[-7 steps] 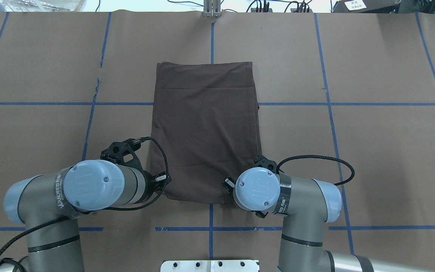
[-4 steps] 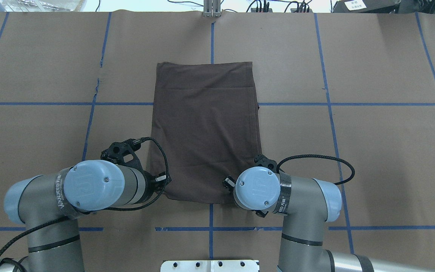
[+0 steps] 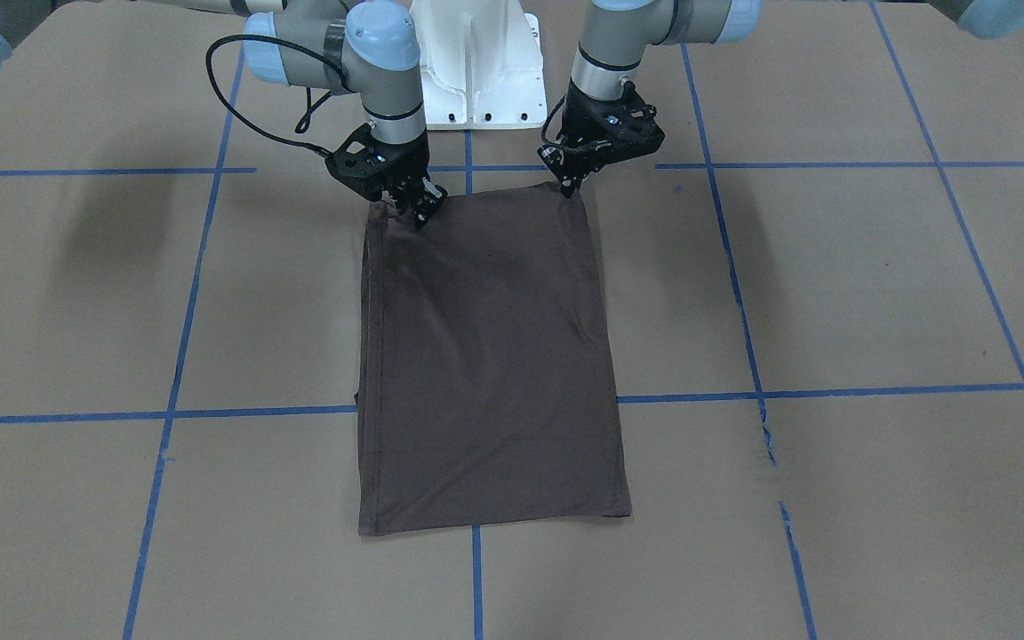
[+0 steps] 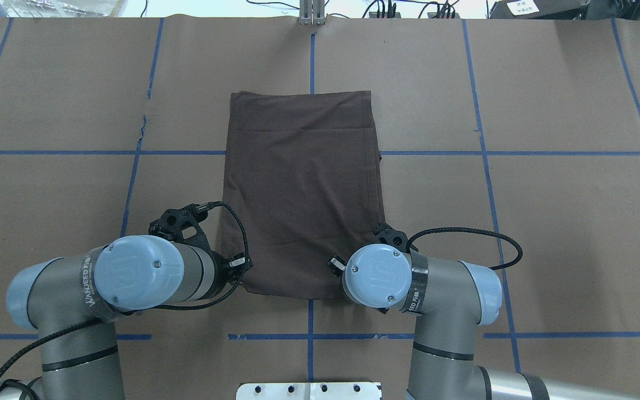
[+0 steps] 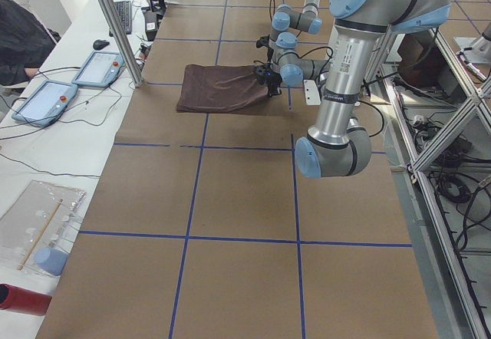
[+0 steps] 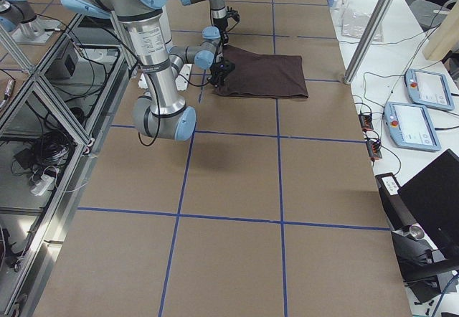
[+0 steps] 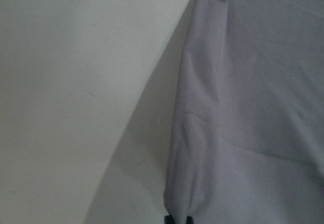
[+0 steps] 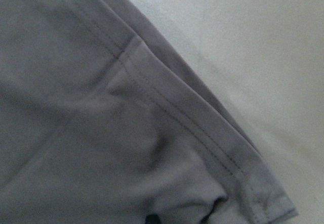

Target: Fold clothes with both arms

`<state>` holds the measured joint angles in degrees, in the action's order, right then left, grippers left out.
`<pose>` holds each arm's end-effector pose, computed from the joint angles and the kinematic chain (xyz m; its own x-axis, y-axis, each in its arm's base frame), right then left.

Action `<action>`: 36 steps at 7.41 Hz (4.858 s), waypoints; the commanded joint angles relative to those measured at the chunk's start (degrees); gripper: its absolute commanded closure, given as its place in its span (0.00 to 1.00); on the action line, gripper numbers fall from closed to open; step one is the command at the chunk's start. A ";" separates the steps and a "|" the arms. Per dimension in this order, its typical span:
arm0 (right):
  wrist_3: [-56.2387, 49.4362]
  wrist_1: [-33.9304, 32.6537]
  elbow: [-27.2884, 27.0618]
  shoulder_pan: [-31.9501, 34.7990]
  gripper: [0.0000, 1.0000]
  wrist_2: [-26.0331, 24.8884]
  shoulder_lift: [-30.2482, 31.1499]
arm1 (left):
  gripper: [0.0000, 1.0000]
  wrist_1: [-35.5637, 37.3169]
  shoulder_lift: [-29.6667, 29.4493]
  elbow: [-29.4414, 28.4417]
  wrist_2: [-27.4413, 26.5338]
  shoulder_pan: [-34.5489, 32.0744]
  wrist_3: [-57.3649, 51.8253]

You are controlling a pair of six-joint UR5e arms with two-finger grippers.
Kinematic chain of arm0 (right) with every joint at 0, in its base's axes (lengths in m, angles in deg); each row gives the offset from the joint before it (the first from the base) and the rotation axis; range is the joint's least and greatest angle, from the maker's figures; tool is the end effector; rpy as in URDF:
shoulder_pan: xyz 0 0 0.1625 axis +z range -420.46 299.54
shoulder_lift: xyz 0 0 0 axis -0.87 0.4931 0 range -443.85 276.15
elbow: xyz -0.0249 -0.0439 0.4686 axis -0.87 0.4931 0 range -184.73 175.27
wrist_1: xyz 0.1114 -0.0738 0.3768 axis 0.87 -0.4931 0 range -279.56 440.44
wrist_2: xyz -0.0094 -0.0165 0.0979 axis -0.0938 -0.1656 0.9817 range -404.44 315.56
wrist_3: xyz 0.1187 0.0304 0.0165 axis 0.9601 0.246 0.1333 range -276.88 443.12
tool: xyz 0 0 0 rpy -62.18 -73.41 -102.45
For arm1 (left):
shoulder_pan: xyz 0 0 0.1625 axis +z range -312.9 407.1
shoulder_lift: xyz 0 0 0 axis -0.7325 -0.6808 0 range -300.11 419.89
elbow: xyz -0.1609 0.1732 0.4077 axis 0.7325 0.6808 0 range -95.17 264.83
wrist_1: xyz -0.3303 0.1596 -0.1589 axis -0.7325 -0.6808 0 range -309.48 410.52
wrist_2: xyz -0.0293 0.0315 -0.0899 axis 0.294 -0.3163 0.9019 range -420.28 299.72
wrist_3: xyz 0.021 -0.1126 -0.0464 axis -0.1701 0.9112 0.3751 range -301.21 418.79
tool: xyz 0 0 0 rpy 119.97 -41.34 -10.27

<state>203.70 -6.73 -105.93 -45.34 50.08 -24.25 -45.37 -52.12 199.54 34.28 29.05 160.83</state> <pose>-0.6222 -0.2960 0.3370 0.4883 0.6573 0.5740 -0.5288 0.7461 -0.4046 0.5260 -0.3012 0.3206 0.5126 -0.3857 -0.7672 0.3637 0.9069 -0.2129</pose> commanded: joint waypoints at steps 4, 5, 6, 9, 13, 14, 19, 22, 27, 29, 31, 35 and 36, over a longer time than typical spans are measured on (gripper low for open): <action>-0.34 -0.02 0.03 0.44 1.00 -0.04 -1.06 | 1.00 0.00 0.04 -0.10 0.00 -0.06 0.00; -0.35 -0.02 0.03 0.44 1.00 -0.04 -1.06 | 1.00 -0.09 -0.04 -0.19 0.00 0.03 0.00; -0.35 -0.02 0.12 0.44 1.00 -0.04 -1.06 | 1.00 -0.09 -0.04 -0.28 0.00 0.03 0.00; -2.18 -0.02 -1.19 0.70 1.00 2.06 -0.01 | 1.00 -0.09 0.04 0.60 -0.09 0.11 0.78; -3.07 -3.26 -12.69 -2.01 1.00 3.39 4.21 | 1.00 3.51 0.39 8.23 0.00 7.30 4.46; -3.16 -3.18 -12.27 -2.19 1.00 3.30 3.69 | 1.00 3.78 0.31 9.03 0.09 7.41 4.66; -14.93 -2.92 -8.69 13.60 1.00 13.39 -0.86 | 1.00 3.69 -0.39 8.17 10.18 -6.79 -1.31; -17.64 -2.65 2.74 17.83 1.00 14.81 -9.49 | 1.00 2.82 -4.52 0.19 10.46 -13.58 -2.81; -22.93 13.17 35.19 24.67 0.18 16.74 -23.45 | 0.01 -14.38 -14.25 -30.43 9.32 -23.77 -12.60; -32.55 14.75 43.35 30.30 0.00 20.08 -26.81 | 0.00 -17.39 -15.34 -35.94 8.26 -28.96 -20.96; -33.65 14.57 43.28 30.67 0.00 20.18 -26.81 | 0.00 -17.75 -15.34 -36.23 8.61 -29.33 -21.44; -59.90 -5.89 22.72 35.66 0.00 21.67 -17.90 | 0.00 -14.78 -4.14 -21.35 17.28 -35.80 -39.38; -70.90 -11.13 14.10 39.34 0.00 22.28 -11.67 | 0.00 -10.59 0.79 -15.89 20.01 -40.18 -51.47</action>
<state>146.98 -9.17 -80.56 -10.14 71.71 -42.89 -59.87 -57.73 176.30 50.48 -6.16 122.48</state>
